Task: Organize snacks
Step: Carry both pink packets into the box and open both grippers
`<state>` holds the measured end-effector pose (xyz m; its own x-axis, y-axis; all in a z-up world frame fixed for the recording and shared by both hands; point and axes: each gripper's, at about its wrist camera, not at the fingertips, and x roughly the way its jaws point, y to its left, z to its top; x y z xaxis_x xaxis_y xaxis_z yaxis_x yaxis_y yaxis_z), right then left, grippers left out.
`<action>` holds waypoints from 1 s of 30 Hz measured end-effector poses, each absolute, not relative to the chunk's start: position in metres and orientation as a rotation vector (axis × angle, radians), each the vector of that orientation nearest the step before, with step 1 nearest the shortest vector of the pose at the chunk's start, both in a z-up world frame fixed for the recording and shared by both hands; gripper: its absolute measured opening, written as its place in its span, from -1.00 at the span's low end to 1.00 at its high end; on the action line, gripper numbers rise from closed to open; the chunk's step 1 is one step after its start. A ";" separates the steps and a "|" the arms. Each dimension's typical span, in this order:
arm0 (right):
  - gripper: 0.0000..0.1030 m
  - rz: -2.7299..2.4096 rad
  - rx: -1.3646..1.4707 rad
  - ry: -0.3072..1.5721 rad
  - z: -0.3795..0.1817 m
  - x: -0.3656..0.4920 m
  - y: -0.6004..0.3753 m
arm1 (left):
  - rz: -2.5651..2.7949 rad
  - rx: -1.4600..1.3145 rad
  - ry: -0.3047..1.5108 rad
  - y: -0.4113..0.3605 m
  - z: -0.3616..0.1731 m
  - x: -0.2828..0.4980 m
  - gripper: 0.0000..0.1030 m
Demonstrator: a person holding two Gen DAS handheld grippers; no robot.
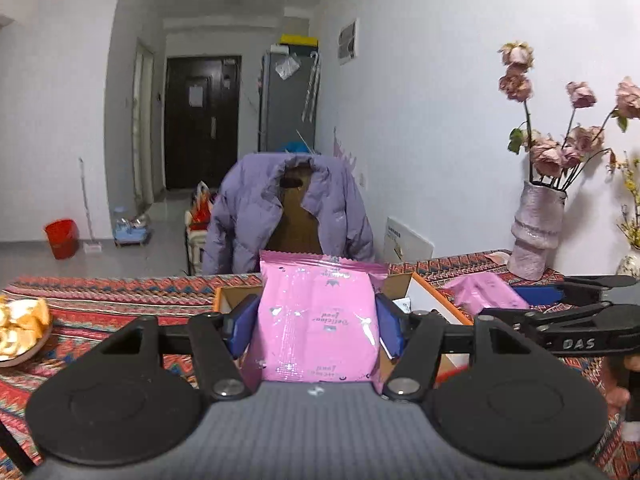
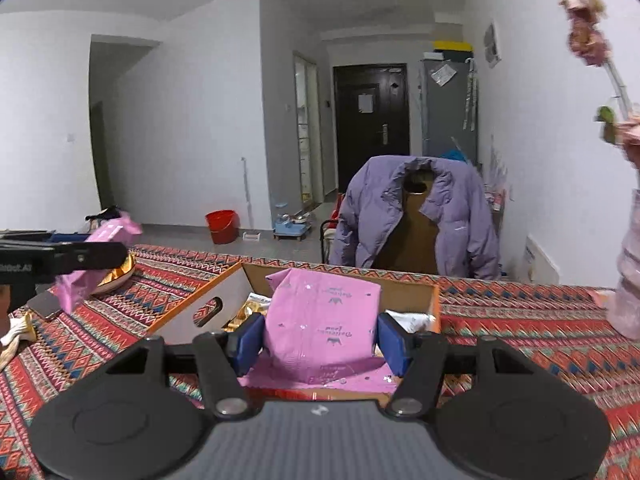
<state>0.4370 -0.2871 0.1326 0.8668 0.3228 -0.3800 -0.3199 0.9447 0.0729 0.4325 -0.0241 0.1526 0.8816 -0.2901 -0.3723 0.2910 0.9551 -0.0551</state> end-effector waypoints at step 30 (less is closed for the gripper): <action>0.39 0.330 0.076 0.625 0.065 0.553 -0.260 | -0.289 -0.074 0.663 -0.033 0.081 0.537 0.50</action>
<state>0.5530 -0.2602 0.0653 0.7605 0.3256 -0.5618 -0.2801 0.9451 0.1686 0.5372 -0.0330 0.0809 0.7498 -0.2878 -0.5958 0.2406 0.9574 -0.1597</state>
